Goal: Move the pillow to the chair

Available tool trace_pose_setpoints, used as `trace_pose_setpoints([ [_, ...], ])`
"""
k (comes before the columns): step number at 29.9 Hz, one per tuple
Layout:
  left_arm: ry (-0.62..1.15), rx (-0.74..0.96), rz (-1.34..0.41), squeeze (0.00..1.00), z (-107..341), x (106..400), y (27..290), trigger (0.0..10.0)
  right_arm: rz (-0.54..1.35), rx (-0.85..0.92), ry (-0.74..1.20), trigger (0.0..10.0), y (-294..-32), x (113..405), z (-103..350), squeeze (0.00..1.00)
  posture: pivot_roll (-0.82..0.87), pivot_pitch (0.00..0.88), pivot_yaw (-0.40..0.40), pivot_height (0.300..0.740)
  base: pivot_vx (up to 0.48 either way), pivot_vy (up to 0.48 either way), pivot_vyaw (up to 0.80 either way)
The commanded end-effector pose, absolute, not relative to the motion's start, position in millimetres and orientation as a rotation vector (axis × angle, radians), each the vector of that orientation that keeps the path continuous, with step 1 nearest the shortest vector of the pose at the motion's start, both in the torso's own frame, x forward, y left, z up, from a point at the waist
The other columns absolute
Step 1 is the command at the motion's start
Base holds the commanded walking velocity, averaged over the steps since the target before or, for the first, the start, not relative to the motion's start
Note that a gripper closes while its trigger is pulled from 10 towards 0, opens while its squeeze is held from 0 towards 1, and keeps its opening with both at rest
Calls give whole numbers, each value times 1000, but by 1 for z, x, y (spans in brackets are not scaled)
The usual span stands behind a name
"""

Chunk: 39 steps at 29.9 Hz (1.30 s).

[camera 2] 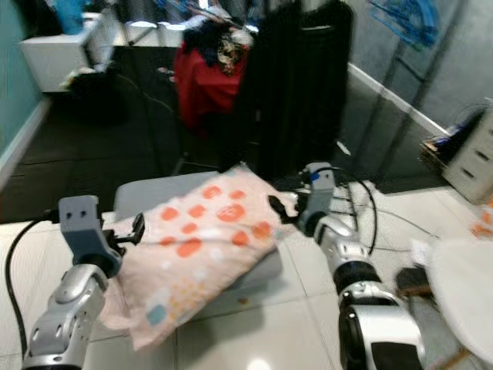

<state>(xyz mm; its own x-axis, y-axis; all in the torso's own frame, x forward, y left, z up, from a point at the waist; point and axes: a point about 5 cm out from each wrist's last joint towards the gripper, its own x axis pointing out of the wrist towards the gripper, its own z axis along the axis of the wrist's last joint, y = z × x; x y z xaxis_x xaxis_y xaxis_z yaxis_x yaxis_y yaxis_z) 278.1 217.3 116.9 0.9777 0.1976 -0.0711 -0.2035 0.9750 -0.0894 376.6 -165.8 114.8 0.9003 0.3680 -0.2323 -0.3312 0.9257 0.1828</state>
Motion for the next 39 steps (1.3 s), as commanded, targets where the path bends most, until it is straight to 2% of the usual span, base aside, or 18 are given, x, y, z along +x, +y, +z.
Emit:
trace_pose_setpoints([
  [1,75,-90,207,0,115,276,218,10000,368,114,301,10000,-165,375,109,0,-158,0,-83,740,352,0,0],
  [6,75,-98,202,0,114,275,216,10000,388,122,309,10000,-166,373,107,0,-164,0,-82,740,350,0,0],
  [11,42,-129,172,0,121,277,209,10000,333,185,404,10000,-175,369,98,0,-165,0,-82,720,0,0,0],
  [21,46,-124,175,0,121,277,210,10000,252,208,436,10000,-185,368,94,0,-162,0,-84,690,0,0,0],
  [22,40,-118,173,0,123,277,211,10000,233,273,438,10000,-187,368,94,0,-157,0,-83,685,0,0,0],
  [23,29,-108,169,0,127,277,211,10000,203,415,441,10000,-189,367,93,0,-154,0,-82,680,0,0,0],
  [24,29,-108,169,0,127,277,211,10000,203,415,441,10000,-189,367,93,0,-154,0,-82,680,0,0,0],
  [27,6,-70,160,0,134,278,213,10000,122,664,442,10000,-197,363,87,0,-146,4,-79,665,0,0,0],
  [31,-2,-43,152,0,139,277,214,10000,29,698,457,10000,-208,358,80,0,-136,13,-78,650,0,0,0],
  [39,-2,5,134,0,141,275,216,10000,-8,682,487,10000,-209,354,71,0,-128,11,-71,625,0,0,0],
])
